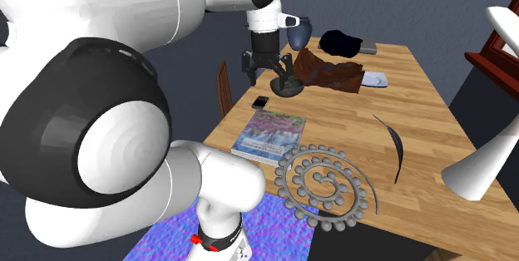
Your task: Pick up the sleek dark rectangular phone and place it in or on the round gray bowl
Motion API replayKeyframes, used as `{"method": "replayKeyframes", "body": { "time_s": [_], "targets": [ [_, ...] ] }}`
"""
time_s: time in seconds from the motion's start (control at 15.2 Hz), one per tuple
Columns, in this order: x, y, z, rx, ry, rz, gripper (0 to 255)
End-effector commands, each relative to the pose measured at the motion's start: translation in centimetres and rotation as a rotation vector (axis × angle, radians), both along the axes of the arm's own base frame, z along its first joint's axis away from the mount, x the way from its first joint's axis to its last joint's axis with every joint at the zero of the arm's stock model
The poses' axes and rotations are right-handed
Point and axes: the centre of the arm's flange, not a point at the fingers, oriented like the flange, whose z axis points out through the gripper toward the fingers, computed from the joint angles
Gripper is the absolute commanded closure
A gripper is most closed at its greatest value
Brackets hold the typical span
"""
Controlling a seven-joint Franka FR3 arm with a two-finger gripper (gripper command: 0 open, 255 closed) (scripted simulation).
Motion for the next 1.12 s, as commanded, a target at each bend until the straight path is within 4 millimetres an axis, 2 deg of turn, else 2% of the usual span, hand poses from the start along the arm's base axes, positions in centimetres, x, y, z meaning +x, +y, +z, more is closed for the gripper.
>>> {"method": "replayKeyframes", "body": {
  "time_s": [0.0, 1.06],
  "targets": [
    [0.0, 0.0, 0.0, 0.0, 0.0, 0.0, 0],
    [14.9, 7.2, -12.2, 0.019, -0.032, 0.148, 0]
  ]
}}
